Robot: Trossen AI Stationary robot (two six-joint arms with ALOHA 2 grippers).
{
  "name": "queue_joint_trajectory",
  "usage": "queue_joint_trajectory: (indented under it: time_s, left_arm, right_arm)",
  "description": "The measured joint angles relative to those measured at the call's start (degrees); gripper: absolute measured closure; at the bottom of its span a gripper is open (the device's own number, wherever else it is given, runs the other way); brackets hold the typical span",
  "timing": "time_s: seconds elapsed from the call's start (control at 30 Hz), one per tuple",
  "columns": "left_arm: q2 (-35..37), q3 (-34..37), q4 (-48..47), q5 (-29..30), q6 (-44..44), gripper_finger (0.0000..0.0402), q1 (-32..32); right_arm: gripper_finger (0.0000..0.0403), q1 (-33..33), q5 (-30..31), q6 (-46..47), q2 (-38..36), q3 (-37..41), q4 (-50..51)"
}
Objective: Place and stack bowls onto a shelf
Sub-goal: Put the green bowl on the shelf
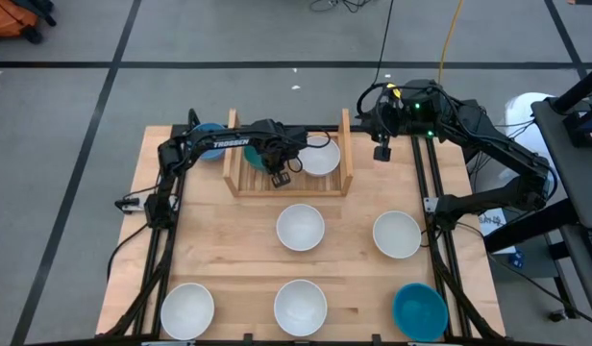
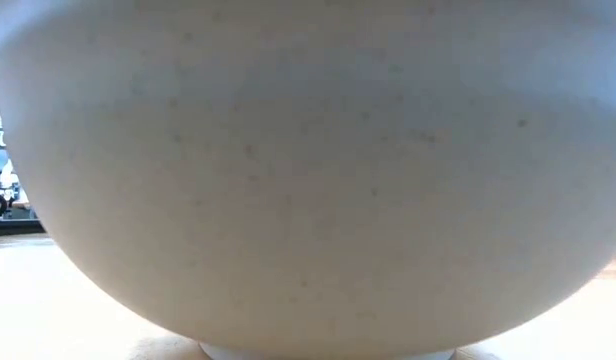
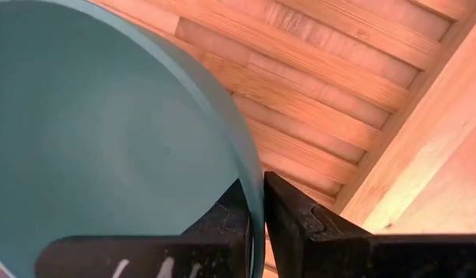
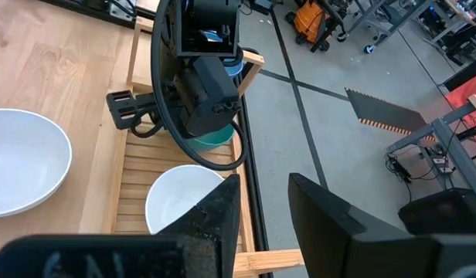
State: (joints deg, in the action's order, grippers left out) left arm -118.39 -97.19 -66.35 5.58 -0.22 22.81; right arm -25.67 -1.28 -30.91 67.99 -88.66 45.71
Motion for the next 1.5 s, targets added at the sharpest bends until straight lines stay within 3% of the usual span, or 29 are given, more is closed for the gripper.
queue_joint_trajectory:
  time_s: [0.23, 0.57, 1.5]
  left_arm:
    - [0.0, 0.0, -0.1, -0.8, -0.3, 0.0393, 0.0]
    - [0.0, 0.0, 0.0, 0.3, -0.4, 0.0357, 0.0]
    - [0.5, -1.0, -6.3, -1.1, -0.5, 0.0355, -0.6]
  right_arm:
    - [0.0297, 0.0, 0.0, 0.0, 0.0, 0.0, 0.0]
    - [0.0297, 0.0, 0.0, 0.0, 0.0, 0.0, 0.0]
    - [0.0298, 0.0, 0.0, 0.0, 0.0, 0.0, 0.0]
